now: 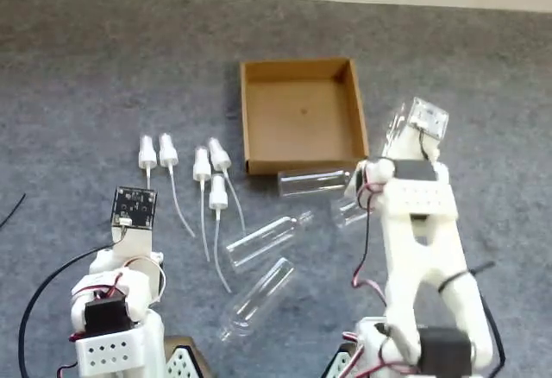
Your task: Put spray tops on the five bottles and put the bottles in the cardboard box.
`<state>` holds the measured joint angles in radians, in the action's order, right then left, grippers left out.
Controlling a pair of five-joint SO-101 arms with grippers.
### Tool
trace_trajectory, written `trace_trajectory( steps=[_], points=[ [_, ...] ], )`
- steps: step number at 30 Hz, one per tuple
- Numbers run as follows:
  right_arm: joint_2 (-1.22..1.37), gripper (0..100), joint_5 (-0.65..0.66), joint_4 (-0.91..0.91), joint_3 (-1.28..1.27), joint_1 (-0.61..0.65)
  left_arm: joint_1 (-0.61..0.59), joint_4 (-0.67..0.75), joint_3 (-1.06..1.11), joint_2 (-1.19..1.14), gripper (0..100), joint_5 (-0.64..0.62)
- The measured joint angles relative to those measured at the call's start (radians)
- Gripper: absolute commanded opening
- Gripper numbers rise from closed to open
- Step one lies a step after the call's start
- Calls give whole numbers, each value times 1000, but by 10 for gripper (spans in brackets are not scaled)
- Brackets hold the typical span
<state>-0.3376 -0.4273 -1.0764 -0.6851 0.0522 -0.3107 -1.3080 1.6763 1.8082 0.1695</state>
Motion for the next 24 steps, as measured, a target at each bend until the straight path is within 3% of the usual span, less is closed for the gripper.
trace_trajectory(
  steps=[5, 17, 21, 24],
  points=[
    [101, 238, -64, 9, 54, 6, 0, 0, 0, 0, 38, 0],
    [209, 235, -72, 77, 60, -2, 0, 0, 0, 0, 38, 0],
    [213, 194, -64, 77, 60, -74, 0, 0, 0, 0, 38, 0],
    [215, 139, 15, 77, 60, -149, 0, 0, 0, 0, 38, 0]
  ],
)
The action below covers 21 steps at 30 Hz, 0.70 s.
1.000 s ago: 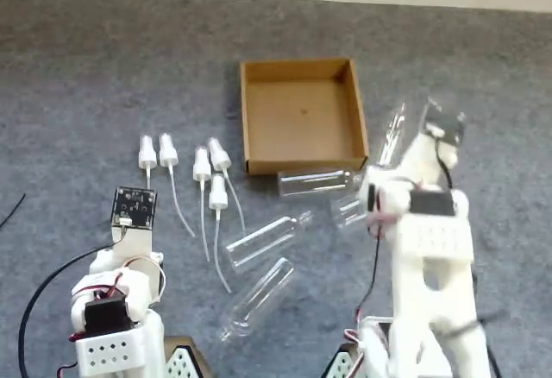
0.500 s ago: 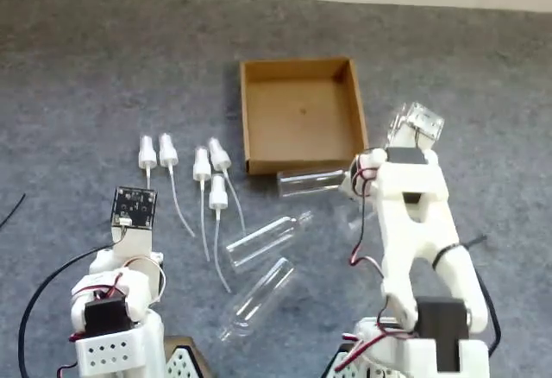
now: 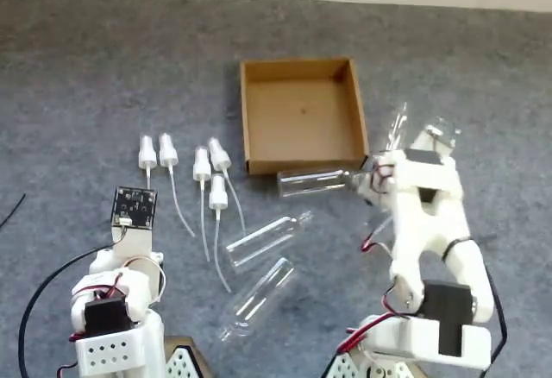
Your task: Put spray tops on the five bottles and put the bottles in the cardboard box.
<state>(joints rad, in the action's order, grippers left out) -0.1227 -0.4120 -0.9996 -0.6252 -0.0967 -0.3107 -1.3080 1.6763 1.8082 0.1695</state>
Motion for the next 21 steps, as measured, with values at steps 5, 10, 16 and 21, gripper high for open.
trace_trajectory(
  steps=[5, 10, 16, 21],
  points=[
    [0, 122, 264, 0, 0, -130, 0, 0, 0, 0, 38, 0],
    [0, 122, 628, 0, 0, -287, 0, 0, 0, 0, 39, 0],
    [0, 121, 939, 0, 0, -377, -26, 69, 0, 0, 41, 183],
    [0, 124, 1129, 0, 0, -377, -127, 132, 0, 0, 42, 393]
  ],
)
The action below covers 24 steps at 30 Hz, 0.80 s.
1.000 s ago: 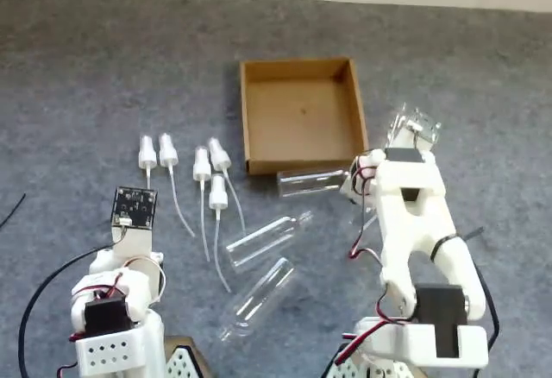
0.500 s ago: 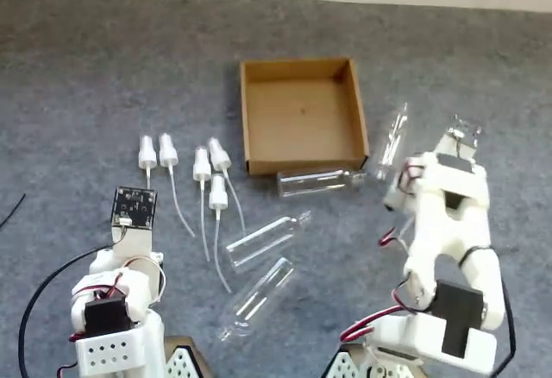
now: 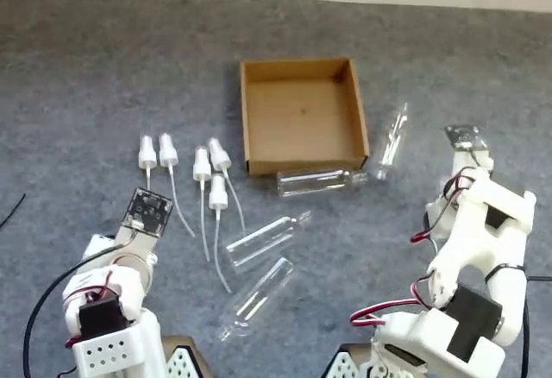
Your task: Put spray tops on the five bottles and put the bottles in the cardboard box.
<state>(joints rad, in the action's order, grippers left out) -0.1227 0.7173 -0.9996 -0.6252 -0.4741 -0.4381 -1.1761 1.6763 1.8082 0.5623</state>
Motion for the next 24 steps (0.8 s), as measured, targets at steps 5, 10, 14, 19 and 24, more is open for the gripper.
trace_trajectory(
  steps=[5, 10, 14, 19, 24],
  points=[
    [0, 159, 75, 0, 0, 0, -48, 77, -34, 0, 42, 32],
    [0, 258, 81, 0, 0, 0, -46, 23, -213, 0, 42, 35],
    [0, 266, 81, 0, 0, 0, -46, -31, -368, -135, 42, 35],
    [0, 266, 52, -48, 11, 0, -23, -120, -618, -502, 42, -5],
    [0, 267, -8, -153, 133, 5, 86, -222, -928, -956, 43, -123]
  ],
)
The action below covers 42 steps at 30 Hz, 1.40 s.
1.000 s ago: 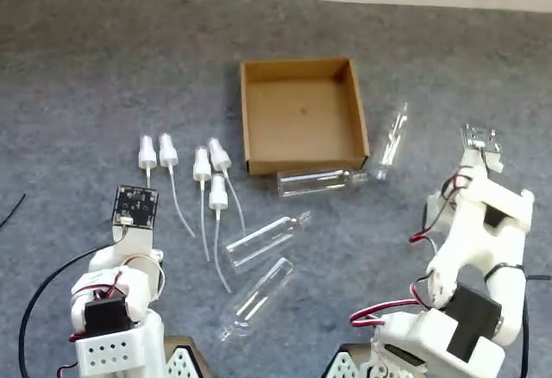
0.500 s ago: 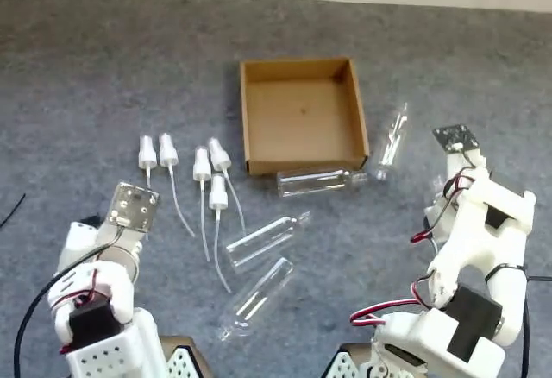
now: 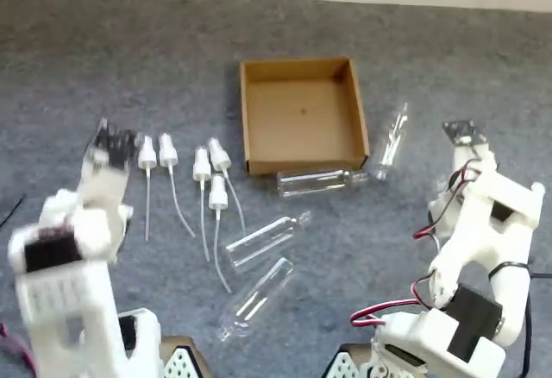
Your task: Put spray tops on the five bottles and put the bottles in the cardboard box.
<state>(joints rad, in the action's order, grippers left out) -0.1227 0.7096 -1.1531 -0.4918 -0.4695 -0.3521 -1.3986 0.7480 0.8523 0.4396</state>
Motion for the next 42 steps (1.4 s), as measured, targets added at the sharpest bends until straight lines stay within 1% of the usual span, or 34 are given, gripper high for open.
trace_trajectory(
  steps=[3, 6, 8, 10, 13, 17, 22, 24, 27, 32, 37, 42],
  points=[
    [0, 267, -29, -34, 61, 32, 44, 0, -175, -249, 65, -78],
    [14, 267, -38, -43, 89, 68, 63, 0, -328, -454, 142, -157],
    [51, 267, -38, -44, 95, 84, 64, 0, -419, -578, 176, -209],
    [106, 267, -38, -44, 95, 89, 64, 2, -499, -686, 178, -255],
    [204, 267, -43, -44, 130, 86, 66, 43, -605, -832, 178, -310],
    [307, 267, -44, -44, 192, 84, 66, 87, -736, -1020, 178, -338],
    [371, 267, -44, -40, 218, 84, 66, 98, -901, -1238, 178, -394],
    [385, 267, -48, -9, 218, 86, 66, 98, -968, -1320, 178, -413],
    [399, 267, -48, 25, 218, 86, 66, 98, -1073, -1432, 148, -427],
    [416, 267, -48, 32, 219, 86, 66, 98, -1200, -1579, 86, -431],
    [428, 267, -48, 32, 222, 87, 72, 91, -1241, -1613, 28, -431],
    [430, 267, -48, 32, 224, 84, 72, 48, -1292, -1617, 18, -431]
  ],
)
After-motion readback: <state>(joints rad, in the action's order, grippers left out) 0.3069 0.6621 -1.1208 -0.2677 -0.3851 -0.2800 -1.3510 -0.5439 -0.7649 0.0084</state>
